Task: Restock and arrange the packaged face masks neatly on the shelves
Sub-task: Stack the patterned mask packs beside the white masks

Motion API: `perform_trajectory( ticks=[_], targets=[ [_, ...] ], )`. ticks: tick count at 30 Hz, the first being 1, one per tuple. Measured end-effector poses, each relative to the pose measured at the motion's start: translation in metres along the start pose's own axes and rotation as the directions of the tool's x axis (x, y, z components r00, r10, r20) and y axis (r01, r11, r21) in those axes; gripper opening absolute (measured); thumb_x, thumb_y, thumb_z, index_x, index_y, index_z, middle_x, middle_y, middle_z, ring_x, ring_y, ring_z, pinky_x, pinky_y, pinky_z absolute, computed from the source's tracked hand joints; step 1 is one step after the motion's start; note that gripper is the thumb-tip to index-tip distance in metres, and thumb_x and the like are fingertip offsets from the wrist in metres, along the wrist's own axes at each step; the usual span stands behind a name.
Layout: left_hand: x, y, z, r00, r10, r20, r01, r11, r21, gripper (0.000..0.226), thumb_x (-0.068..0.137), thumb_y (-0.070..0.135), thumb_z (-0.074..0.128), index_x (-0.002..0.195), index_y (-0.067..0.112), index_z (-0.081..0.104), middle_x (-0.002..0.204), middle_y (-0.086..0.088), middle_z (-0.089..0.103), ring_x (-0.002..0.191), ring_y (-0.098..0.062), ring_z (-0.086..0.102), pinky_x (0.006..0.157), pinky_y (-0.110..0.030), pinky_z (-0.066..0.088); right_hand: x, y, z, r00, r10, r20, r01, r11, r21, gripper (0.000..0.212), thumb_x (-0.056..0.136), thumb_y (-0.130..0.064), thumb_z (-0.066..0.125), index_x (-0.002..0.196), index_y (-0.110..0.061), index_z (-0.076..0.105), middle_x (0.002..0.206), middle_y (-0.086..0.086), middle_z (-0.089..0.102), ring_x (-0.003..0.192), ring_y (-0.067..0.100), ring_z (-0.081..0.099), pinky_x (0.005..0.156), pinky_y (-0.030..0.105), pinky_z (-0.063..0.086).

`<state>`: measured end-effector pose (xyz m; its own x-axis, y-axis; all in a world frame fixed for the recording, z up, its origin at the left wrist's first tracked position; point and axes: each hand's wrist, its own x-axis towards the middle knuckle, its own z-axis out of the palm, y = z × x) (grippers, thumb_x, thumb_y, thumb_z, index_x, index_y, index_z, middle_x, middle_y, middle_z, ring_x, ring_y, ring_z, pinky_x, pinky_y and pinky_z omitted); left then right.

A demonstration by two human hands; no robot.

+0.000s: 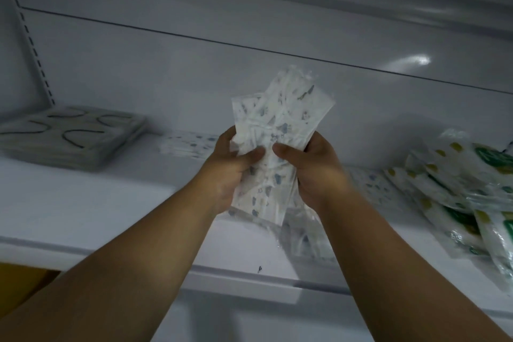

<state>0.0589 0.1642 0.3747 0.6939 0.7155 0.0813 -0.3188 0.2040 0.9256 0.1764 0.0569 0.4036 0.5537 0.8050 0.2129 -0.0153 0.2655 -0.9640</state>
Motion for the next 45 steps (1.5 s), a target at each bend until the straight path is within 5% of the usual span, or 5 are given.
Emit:
perform_trajectory(
  ticks=[14, 29, 37, 42, 45],
  targets=[
    [-0.032, 0.058, -0.136, 0.983, 0.171, -0.061, -0.123, 0.875, 0.467, 0.038, 0.07, 0.016, 0.09, 0.094, 0.037, 0.07, 0.095, 0.0, 0.076, 0.089, -0.021, 0.074, 0.085, -0.049, 0.06, -0.011, 0.033, 0.128, 0.996, -0.005, -0.091, -0.006, 0.993, -0.116, 0.042, 0.088, -0.009, 0.068, 0.128, -0.02, 0.058, 0.115, -0.002, 0.072, 0.104, 0.019, 0.071, 0.087, 0.048, 0.059],
    [-0.037, 0.048, -0.146, 0.995, 0.079, 0.054, -0.096, 0.814, 0.572, 0.038, 0.083, 0.015, 0.08, 0.112, 0.035, 0.066, 0.105, 0.012, 0.075, 0.097, -0.012, 0.072, 0.087, -0.044, 0.06, -0.029, 0.043, 0.144, 0.98, -0.008, -0.198, -0.023, 0.988, -0.155, 0.03, 0.098, -0.028, 0.045, 0.122, -0.019, 0.06, 0.116, 0.002, 0.069, 0.108, 0.019, 0.067, 0.089, 0.04, 0.056],
    [-0.027, 0.043, -0.158, 0.948, 0.094, -0.305, 0.046, 0.905, 0.423, 0.037, 0.071, 0.017, 0.076, 0.105, 0.03, 0.068, 0.097, 0.008, 0.075, 0.09, -0.021, 0.073, 0.085, -0.053, 0.058, -0.029, 0.084, 0.102, 0.995, 0.081, -0.055, -0.066, 0.146, -0.987, 0.032, 0.088, -0.037, 0.044, 0.096, -0.016, 0.068, 0.101, 0.008, 0.062, 0.1, 0.032, 0.059, 0.083, 0.031, 0.046],
    [-0.022, 0.044, -0.159, 0.954, 0.059, -0.293, 0.1, 0.86, 0.5, 0.048, 0.062, 0.022, 0.074, 0.109, 0.025, 0.068, 0.1, 0.007, 0.073, 0.093, -0.021, 0.071, 0.09, -0.048, 0.057, -0.027, 0.078, 0.105, 0.994, 0.007, -0.109, -0.109, 0.09, -0.99, 0.016, 0.093, -0.021, 0.053, 0.081, -0.013, 0.06, 0.084, 0.004, 0.059, 0.081, 0.023, 0.055, 0.063, 0.027, 0.035],
    [-0.021, 0.041, -0.163, 0.959, -0.001, -0.283, 0.14, 0.872, 0.469, 0.033, 0.074, 0.007, 0.074, 0.103, 0.025, 0.072, 0.098, 0.003, 0.075, 0.091, -0.023, 0.072, 0.087, -0.05, 0.059, -0.036, 0.066, 0.109, 0.942, -0.124, -0.311, -0.246, 0.375, -0.894, 0.012, 0.095, -0.015, 0.053, 0.088, -0.008, 0.06, 0.079, 0.006, 0.061, 0.063, 0.013, 0.049, 0.051, 0.024, 0.034]
  ],
)
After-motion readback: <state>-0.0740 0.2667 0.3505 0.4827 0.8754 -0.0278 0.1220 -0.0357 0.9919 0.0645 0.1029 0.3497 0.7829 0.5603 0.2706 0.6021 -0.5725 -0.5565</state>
